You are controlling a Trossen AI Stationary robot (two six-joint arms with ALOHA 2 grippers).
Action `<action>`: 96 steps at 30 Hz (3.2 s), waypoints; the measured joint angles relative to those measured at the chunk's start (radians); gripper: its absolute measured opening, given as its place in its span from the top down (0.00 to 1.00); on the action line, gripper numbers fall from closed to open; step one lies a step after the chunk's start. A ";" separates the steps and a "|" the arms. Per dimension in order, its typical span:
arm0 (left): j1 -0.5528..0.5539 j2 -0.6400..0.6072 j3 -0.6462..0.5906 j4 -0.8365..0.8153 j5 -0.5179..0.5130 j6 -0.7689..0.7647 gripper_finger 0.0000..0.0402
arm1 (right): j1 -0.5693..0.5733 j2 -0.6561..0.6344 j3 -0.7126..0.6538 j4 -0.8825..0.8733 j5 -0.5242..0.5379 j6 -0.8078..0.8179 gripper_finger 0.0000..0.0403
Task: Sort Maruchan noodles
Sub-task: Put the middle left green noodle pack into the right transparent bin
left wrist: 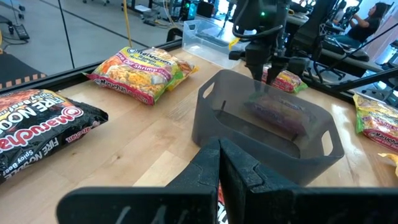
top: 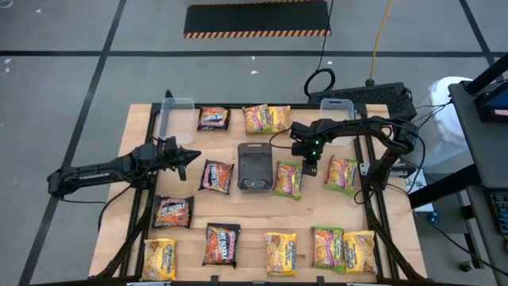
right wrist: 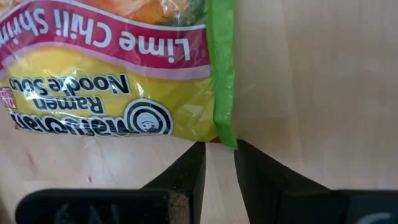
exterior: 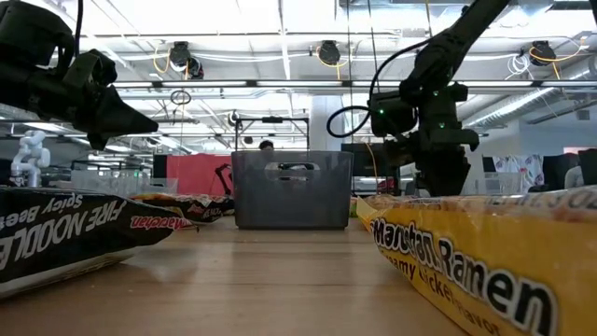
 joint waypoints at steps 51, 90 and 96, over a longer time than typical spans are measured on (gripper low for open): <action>0.000 0.000 0.000 0.000 -0.002 -0.013 0.99 | -0.011 -0.052 0.000 0.098 -0.045 -0.026 0.80; 0.000 0.000 0.000 0.000 -0.002 -0.013 0.99 | -0.009 -0.005 -0.001 0.249 -0.051 0.031 1.00; 0.000 0.000 0.000 0.000 -0.002 -0.013 0.99 | -0.003 -0.064 -0.001 0.225 -0.049 0.038 1.00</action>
